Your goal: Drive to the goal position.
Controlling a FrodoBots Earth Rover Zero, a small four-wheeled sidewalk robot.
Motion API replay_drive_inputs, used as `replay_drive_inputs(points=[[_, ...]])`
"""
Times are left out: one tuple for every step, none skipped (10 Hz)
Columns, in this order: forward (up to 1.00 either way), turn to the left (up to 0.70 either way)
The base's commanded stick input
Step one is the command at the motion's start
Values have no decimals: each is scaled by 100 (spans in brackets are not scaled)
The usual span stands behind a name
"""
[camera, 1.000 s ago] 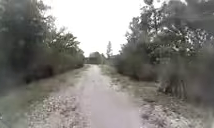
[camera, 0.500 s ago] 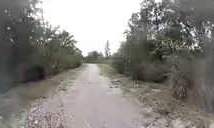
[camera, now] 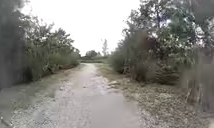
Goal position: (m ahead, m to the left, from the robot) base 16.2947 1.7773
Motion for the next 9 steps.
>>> replay_drive_inputs(points=[[70, 0], [70, 0], [70, 0], [70, 0], [70, 0], [70, 0], [70, 0], [70, 0], [70, 28]])
